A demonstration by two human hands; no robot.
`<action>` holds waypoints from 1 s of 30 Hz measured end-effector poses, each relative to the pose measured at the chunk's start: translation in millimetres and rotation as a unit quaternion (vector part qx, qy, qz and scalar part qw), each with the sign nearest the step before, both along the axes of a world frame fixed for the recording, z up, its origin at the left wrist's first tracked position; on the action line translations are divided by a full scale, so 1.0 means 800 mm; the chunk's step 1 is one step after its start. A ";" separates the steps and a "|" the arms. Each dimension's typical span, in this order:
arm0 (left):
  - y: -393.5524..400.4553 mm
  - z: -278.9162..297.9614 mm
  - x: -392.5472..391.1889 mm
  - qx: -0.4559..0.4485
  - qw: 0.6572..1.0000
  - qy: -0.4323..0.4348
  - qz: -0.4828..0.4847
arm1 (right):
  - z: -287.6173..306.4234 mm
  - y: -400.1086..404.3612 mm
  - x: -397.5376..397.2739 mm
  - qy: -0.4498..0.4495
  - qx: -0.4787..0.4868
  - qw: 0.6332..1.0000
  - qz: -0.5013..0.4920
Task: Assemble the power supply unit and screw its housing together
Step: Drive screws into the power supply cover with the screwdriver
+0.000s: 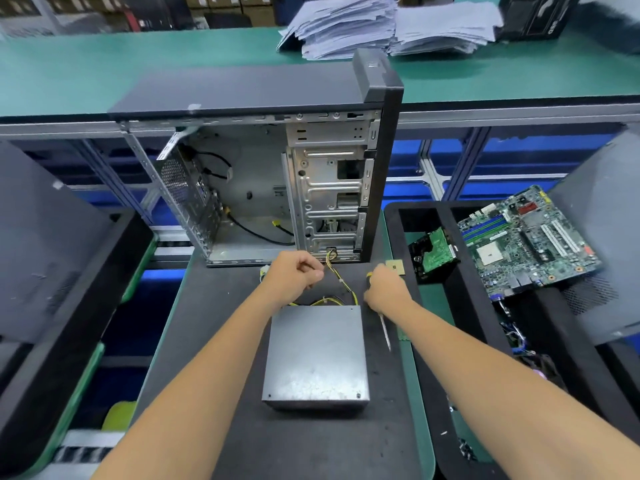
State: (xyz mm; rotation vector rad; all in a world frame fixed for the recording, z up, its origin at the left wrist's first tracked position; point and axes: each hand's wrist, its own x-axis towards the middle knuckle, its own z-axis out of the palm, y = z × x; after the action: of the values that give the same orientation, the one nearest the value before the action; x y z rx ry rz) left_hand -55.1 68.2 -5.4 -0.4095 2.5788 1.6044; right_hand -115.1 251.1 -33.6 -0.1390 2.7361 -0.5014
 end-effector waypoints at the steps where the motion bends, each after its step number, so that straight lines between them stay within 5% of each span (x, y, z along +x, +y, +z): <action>1: -0.003 0.002 0.003 0.003 1.000 0.004 0.002 | 0.013 -0.002 -0.001 0.031 -0.027 0.999 -0.005; 7: -0.010 0.020 0.023 0.016 0.999 0.037 0.004 | 0.119 -0.033 0.008 0.204 -0.210 0.955 0.047; 15: -0.036 0.025 0.079 -0.025 0.999 0.040 0.011 | 0.154 -0.074 0.055 0.150 -0.346 0.915 0.146; 30: -0.062 0.001 0.087 -0.107 0.991 0.049 -0.061 | 0.161 -0.110 0.089 0.129 -0.315 0.926 0.160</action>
State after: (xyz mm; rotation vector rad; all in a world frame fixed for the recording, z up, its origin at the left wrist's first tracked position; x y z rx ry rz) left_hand 14.6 18.7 -4.4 -0.1846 2.8000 1.3478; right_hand -43.6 163.0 95.3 -0.8489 2.5985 -1.3206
